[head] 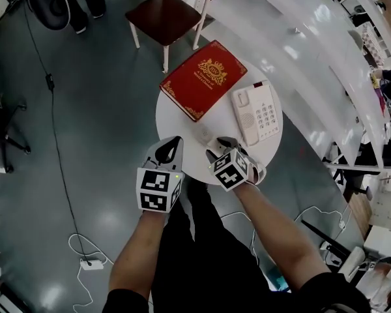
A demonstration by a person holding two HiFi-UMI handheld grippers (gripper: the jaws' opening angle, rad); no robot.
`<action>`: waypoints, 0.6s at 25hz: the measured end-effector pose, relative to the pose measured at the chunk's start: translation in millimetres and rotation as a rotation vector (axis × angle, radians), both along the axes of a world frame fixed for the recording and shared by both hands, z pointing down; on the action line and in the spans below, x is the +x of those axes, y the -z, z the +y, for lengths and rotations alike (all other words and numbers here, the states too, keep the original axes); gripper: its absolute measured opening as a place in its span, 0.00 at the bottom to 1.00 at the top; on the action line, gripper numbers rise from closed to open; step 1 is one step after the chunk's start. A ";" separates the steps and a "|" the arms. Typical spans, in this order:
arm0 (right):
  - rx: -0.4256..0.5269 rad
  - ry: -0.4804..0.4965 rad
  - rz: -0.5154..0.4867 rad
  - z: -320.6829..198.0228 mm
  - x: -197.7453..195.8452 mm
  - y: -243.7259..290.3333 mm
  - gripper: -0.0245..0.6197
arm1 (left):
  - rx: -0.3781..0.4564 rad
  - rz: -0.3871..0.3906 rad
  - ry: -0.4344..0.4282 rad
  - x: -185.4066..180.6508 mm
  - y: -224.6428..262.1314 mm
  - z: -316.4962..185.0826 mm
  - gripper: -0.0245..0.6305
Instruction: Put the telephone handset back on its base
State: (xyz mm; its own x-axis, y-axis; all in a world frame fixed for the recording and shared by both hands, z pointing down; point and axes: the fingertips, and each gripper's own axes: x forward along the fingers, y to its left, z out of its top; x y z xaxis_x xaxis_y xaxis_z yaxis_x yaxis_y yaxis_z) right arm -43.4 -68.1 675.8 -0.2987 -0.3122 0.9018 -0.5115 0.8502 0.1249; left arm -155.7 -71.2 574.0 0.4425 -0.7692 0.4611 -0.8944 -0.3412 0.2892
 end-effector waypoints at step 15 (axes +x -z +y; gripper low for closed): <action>-0.069 0.050 0.040 -1.1 2.0 -11.2 0.32 | -0.054 0.025 0.009 3.9 -15.9 16.2 0.05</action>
